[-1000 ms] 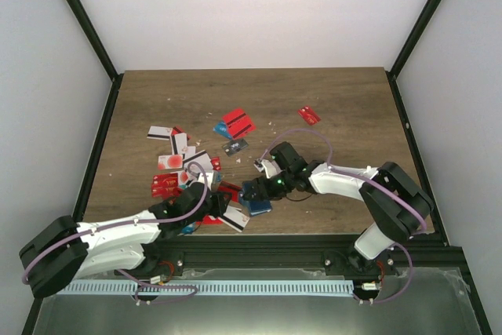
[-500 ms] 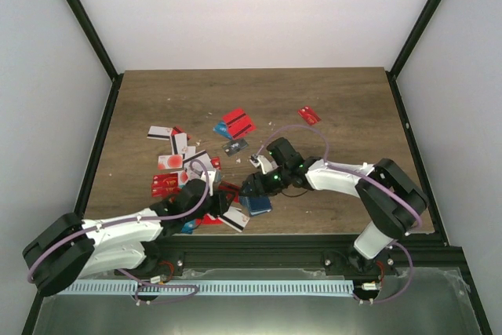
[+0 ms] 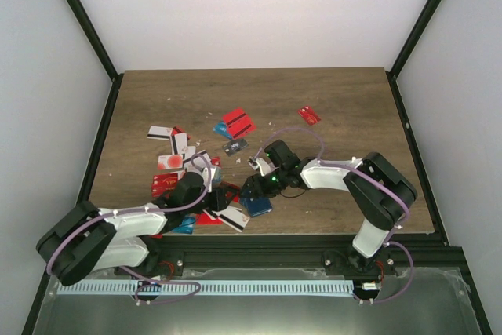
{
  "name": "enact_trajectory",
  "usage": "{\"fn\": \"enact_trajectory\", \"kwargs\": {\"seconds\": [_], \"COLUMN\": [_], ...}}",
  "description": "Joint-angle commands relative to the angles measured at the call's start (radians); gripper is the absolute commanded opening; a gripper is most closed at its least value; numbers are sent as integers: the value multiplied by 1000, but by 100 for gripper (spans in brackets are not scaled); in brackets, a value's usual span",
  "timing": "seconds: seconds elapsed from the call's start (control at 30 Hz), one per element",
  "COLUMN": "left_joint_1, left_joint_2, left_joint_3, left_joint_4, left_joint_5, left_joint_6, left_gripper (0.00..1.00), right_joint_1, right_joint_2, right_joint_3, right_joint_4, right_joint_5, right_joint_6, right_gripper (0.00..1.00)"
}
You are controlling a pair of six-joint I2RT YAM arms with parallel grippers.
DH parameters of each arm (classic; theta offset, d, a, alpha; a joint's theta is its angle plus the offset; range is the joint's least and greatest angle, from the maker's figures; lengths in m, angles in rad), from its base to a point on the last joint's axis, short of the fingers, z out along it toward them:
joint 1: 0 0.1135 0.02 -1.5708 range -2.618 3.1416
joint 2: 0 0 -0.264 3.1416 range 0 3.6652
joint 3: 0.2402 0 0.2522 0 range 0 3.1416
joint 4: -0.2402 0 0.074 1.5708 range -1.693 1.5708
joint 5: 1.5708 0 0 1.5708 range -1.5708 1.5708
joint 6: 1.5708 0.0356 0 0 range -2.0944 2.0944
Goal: Put the credit cards into the card holder
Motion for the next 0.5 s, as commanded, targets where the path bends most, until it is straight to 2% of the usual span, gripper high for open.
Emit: {"fn": "enact_trajectory", "kwargs": {"seconds": [0.0,0.2,0.47], "left_joint_1": [14,13,13], "left_joint_2": [77,232,342], "left_joint_3": [-3,24,62], "left_joint_4": [155,230,257], "left_joint_5": [123,157,149], "left_joint_6": [39,34,23], "left_gripper": [45,43,29], "right_joint_1": [5,3,4], "right_joint_2": [33,-8,-15], "right_joint_3": [-5,-26,-54], "right_joint_4": [-38,-33,-12], "right_joint_5": [67,79,59], "right_joint_6": [-18,-10,3], "right_gripper": [58,58,58]}}
